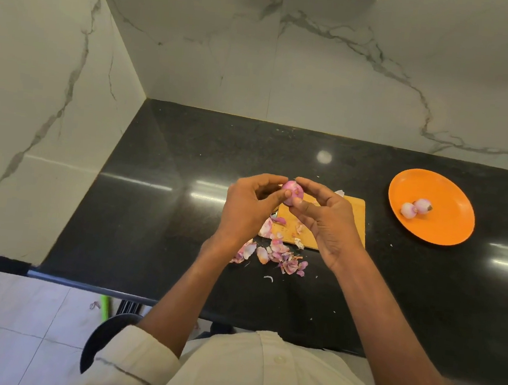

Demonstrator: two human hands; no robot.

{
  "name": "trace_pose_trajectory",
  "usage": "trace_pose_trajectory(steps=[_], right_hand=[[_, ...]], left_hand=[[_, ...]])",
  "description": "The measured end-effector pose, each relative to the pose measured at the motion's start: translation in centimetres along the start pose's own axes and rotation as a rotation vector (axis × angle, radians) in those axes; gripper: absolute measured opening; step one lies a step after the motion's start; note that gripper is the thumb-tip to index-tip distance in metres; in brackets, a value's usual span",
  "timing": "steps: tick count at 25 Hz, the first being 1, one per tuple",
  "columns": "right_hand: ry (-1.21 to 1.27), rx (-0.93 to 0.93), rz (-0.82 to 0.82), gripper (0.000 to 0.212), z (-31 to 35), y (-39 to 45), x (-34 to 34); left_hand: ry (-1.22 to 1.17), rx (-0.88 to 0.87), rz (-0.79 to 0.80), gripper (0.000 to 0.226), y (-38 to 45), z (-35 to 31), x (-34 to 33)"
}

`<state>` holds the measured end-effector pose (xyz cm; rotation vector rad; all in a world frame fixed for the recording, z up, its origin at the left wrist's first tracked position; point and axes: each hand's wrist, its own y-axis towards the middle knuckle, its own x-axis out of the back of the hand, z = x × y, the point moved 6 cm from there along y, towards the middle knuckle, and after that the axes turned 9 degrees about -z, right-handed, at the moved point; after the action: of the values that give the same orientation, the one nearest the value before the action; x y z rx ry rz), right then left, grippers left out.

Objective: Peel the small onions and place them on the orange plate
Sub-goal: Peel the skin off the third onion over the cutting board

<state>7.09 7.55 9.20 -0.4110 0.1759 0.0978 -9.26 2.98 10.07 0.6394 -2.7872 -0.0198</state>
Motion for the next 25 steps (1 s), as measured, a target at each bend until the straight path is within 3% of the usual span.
trace_pose_trajectory(steps=[8, 12, 16, 21, 25], right_hand=[[-0.057, 0.132, 0.001, 0.028, 1.9, -0.3, 1.8], [-0.050, 0.147, 0.005, 0.026, 2.5, -0.3, 2.4], [0.033, 0.103, -0.007, 0.025, 3.3, -0.1, 2.9], [0.057, 0.122, -0.035, 0.024, 3.6, 0.4, 2.3], [0.110, 0.128, 0.001, 0.025, 3.9, 0.9, 1.9]], left_hand=[[0.225, -0.470, -0.018, 0.029, -0.2, -3.9, -1.8], [0.273, -0.508, -0.129, 0.033, -0.3, -4.8, -2.4], [0.252, -0.553, -0.113, 0.029, -0.7, -6.1, -3.2], [0.135, -0.435, -0.258, 0.015, -0.7, -6.0, -3.0], [-0.083, -0.160, -0.374, 0.013, -0.4, -5.2, -2.6]])
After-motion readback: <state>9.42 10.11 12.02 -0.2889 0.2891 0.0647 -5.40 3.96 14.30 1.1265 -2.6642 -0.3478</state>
